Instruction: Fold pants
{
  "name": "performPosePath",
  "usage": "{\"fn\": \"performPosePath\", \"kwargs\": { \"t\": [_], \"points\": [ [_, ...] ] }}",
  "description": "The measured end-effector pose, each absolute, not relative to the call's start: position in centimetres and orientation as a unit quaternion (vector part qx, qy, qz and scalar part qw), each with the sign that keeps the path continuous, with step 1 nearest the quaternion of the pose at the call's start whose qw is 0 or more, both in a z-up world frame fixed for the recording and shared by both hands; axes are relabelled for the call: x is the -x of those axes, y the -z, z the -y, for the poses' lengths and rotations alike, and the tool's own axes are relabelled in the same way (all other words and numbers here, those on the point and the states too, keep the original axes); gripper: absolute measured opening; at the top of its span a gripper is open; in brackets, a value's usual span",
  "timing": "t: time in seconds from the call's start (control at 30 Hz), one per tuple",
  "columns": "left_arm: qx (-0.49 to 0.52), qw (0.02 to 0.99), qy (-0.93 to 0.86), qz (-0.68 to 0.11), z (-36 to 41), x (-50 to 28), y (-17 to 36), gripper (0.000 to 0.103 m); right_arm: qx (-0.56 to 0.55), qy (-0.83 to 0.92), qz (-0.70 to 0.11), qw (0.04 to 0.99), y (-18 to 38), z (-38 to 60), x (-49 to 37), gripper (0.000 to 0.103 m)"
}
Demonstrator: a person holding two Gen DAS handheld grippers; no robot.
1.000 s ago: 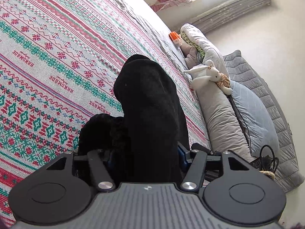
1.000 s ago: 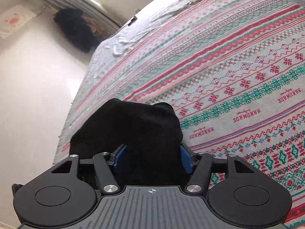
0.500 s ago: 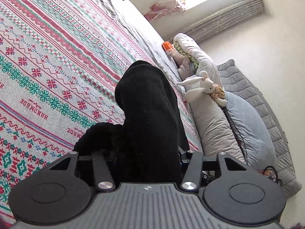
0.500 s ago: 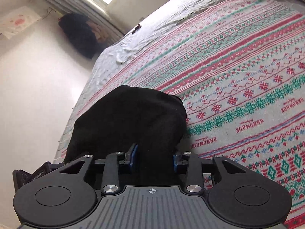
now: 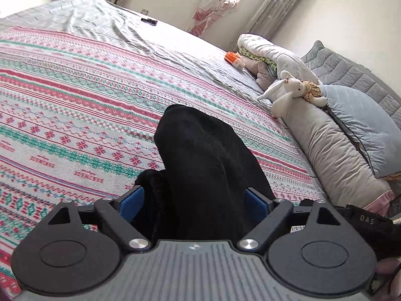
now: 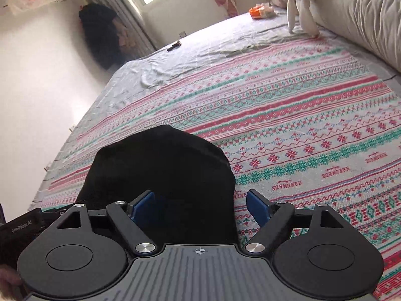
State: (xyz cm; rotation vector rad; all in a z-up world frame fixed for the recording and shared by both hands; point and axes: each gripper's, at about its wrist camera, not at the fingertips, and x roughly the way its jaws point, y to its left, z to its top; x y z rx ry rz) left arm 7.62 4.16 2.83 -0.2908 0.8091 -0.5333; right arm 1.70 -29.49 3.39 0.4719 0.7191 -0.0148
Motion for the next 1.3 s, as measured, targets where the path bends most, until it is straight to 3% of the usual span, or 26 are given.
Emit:
{"fn": "performPosePath", "kwargs": {
  "t": [0.2, 0.57, 0.97, 1.3],
  "points": [
    [0.054, 0.906, 0.183, -0.379, -3.2, -3.3, -4.5, 0.103, -0.171, 0.029, -0.343, 0.923, -5.1, 27.5, 2.1, 0.089],
    [0.007, 0.916, 0.14, -0.377, -1.9, 2.3, -5.8, 0.103, -0.096, 0.093, -0.325, 0.936, -7.6, 25.3, 7.3, 0.102],
    [-0.049, 0.917, 0.088, -0.386, -0.1, 5.2, -2.8, 0.103, -0.019, 0.115, -0.337, 0.934, -3.9, 21.7, 10.1, 0.103],
    [-0.046, 0.917, 0.073, -0.389, -0.3, 4.9, -1.9, 0.103, -0.04, 0.123, -0.382, 0.915, -1.3, 21.7, 8.3, 0.103]
  ]
}}
